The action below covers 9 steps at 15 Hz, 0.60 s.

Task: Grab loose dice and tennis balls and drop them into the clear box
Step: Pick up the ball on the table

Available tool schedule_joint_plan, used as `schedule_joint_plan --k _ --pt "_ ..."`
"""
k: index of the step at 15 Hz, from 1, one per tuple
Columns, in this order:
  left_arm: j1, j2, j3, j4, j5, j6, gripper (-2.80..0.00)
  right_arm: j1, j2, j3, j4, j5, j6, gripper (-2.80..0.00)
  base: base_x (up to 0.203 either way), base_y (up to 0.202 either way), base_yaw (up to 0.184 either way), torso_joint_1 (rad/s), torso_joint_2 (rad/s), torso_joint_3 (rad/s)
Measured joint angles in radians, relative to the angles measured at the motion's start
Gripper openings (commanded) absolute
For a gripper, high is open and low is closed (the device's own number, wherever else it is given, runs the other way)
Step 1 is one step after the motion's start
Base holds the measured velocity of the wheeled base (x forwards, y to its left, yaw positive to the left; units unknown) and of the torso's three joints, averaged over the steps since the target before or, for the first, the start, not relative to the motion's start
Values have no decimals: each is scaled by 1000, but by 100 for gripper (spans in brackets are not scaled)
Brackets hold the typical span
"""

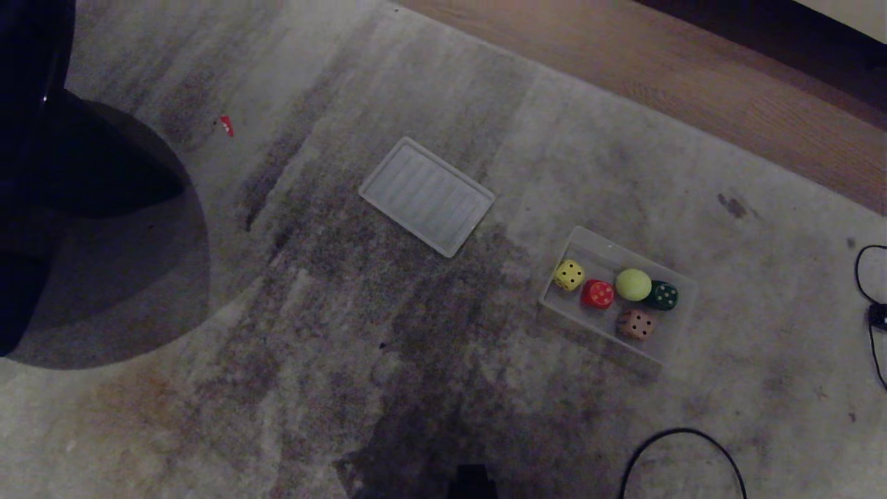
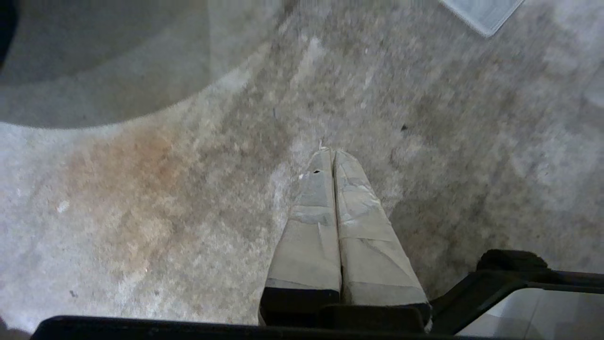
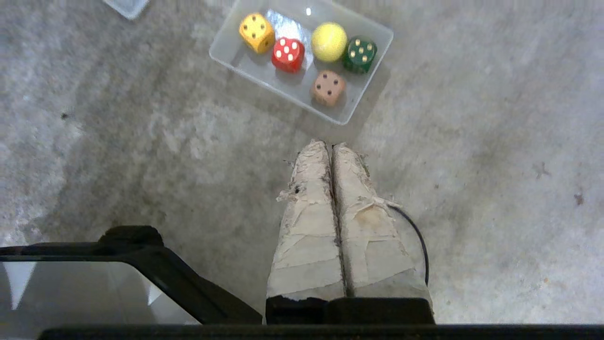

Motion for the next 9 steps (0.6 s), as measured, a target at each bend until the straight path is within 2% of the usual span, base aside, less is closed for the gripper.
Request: schedule_joint_plan --k 9 --pt "1 0 0 0 0 0 -280 0 0 0 0 0 0 -280 0 0 0 3 3 202"
